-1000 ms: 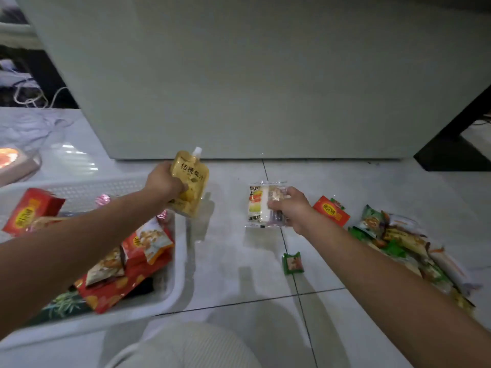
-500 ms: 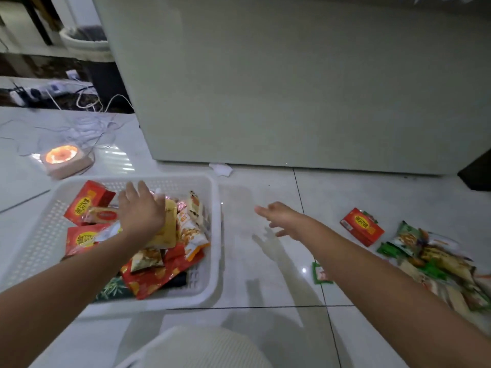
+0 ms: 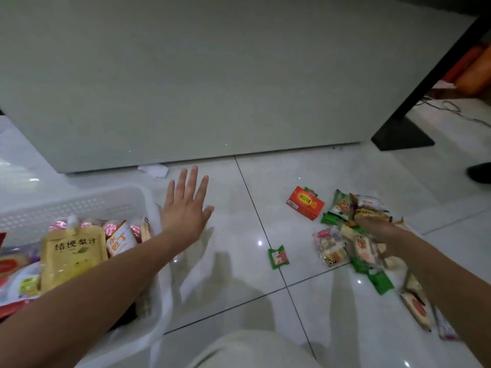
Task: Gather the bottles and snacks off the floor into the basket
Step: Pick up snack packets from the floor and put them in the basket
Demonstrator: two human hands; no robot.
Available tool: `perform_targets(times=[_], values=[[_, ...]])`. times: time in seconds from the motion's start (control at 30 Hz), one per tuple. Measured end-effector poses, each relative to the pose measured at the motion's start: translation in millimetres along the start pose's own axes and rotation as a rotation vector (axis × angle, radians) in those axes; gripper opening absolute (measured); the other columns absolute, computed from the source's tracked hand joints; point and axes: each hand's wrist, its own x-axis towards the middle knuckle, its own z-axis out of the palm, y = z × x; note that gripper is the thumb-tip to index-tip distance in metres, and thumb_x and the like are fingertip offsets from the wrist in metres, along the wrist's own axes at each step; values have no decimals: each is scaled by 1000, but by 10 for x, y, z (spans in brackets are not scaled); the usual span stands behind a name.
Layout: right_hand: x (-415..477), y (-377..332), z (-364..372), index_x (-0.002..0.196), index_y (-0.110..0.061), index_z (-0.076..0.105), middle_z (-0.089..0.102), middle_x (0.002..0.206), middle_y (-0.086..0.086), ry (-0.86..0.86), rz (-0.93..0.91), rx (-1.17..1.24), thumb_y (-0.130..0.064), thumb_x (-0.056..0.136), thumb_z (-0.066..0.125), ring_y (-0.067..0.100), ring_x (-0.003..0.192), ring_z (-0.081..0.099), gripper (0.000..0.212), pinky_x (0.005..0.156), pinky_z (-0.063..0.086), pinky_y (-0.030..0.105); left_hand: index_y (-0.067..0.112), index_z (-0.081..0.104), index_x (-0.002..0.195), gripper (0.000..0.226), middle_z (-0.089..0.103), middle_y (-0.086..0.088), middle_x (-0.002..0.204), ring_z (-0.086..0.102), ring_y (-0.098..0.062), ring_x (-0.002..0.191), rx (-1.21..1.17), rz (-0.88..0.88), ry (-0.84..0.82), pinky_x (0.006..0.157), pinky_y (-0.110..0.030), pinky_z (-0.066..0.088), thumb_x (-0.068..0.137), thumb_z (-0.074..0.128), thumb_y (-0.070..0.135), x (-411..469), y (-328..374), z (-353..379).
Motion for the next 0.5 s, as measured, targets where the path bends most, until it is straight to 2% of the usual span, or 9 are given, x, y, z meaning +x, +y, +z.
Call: perform_targets(times=[0.1,0.17,0.27,0.37,0.43,0.5], values=[[46,281,-140,139,-5,40,43,143,22,66,16,55,-30,97,47,40,130,42,49,97,38,45,21,-14,149,70,-29,-7,154,-24,-27,143,-22,42,-85,117,-44,-9,97,20,53,143,299,44],[160,477,-175,143,-7,35,37,148,18,100,50,112,-29,97,48,38,133,38,53,100,36,46,20,-16,149,72,-30,-7,154,-24,-28,143,-15,79,-130,117,-44,-9,97,21,54,224,548,120],[414,787,-142,148,-10,23,27,154,11,135,115,245,-33,95,52,34,136,34,65,96,37,43,22,-18,148,77,-30,-6,154,-24,-27,143,-30,161,-181,116,-43,-9,95,27,56,349,926,220],[725,1035,-34,149,-9,22,28,154,12,150,173,242,-35,92,57,38,128,43,71,87,39,38,24,-17,148,81,-27,-5,155,-23,-26,143,-18,232,-222,117,-43,-8,94,32,56,501,1239,269],[954,1170,38,147,-8,25,32,151,17,180,150,176,-37,90,60,40,125,46,74,97,42,40,23,-17,148,83,-27,-5,155,-22,-26,144,25,260,-245,117,-43,-8,94,36,56,599,1410,285],[1170,1241,91,146,-8,29,37,148,19,227,102,38,-44,87,60,41,125,47,75,106,38,48,23,-17,149,86,-26,-5,156,-22,-26,144,57,280,-258,117,-43,-8,93,39,55,705,1557,298]])
